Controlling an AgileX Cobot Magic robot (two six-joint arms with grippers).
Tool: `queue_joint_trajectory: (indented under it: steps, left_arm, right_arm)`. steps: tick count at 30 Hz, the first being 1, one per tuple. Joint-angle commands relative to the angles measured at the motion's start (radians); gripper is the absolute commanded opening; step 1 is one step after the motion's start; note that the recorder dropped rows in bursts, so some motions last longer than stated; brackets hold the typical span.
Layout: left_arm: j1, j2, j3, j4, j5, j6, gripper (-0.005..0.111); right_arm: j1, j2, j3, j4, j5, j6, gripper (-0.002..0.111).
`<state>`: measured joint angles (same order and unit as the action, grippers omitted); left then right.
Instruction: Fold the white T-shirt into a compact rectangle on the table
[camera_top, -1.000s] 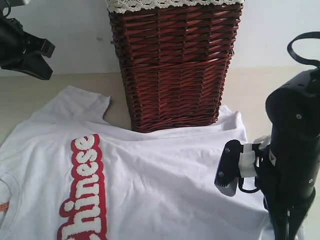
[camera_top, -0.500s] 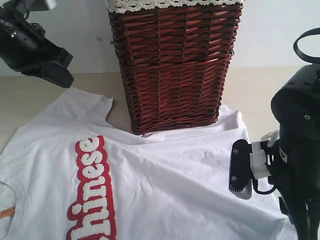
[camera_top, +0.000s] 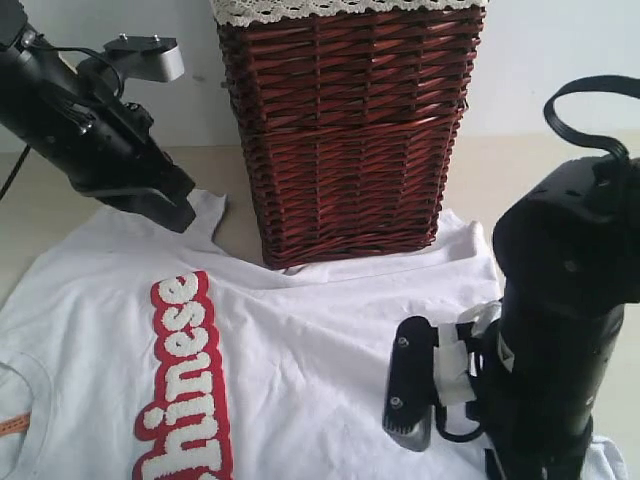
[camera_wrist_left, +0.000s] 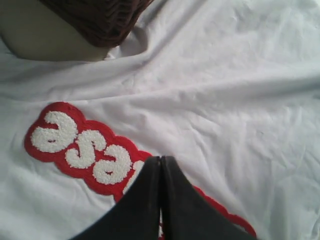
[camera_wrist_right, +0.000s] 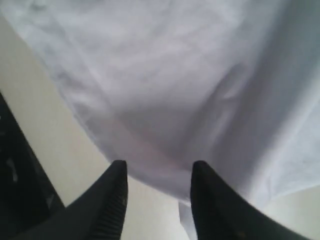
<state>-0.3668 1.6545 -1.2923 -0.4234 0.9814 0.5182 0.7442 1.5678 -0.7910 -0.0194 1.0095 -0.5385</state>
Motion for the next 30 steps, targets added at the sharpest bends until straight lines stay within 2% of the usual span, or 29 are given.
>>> queue_joint_trajectory:
  steps: [1,4,7,10,14,21,23,24,27,30]
  left_arm:
    - [-0.004,-0.002,0.04,-0.059,-0.024,0.014,0.0]
    - [-0.006,-0.002,0.125,-0.069,-0.09,0.032,0.0]
    - [-0.006,0.028,0.199,-0.06,-0.14,0.032,0.0]
    - [-0.006,0.083,0.206,-0.039,-0.104,0.024,0.0]
    - [-0.006,0.13,0.206,-0.021,-0.086,0.023,0.0]
    - [-0.008,0.137,0.206,-0.01,-0.103,0.03,0.0]
    - [-0.02,0.137,0.206,-0.061,-0.068,0.111,0.0]
    - [-0.032,0.137,0.206,-0.103,-0.038,0.18,0.0]
    - [-0.091,0.137,0.206,-0.197,0.014,0.306,0.0]
    - [-0.181,0.137,0.206,-0.175,0.006,0.318,0.0]
  right_arm:
    - [0.024,0.038,-0.003,0.003,-0.102,0.177,0.021]
    - [0.024,0.094,-0.003,-0.011,-0.015,0.199,0.0]
    - [0.024,0.148,-0.003,-0.039,0.069,0.294,0.0]
    - [0.024,0.18,-0.003,-0.045,0.112,0.366,0.0]
    - [0.024,0.165,-0.003,-0.038,0.212,0.368,0.0]
    - [0.024,0.079,-0.003,-0.047,0.212,0.397,0.0]
    - [0.024,0.073,-0.003,-0.133,0.138,0.516,0.0]
    - [0.024,0.073,-0.003,-0.194,0.114,0.605,0.001]
    - [0.024,0.073,-0.003,-0.398,0.124,0.853,0.014]
    - [0.011,0.073,0.014,-0.492,0.159,0.93,0.038]
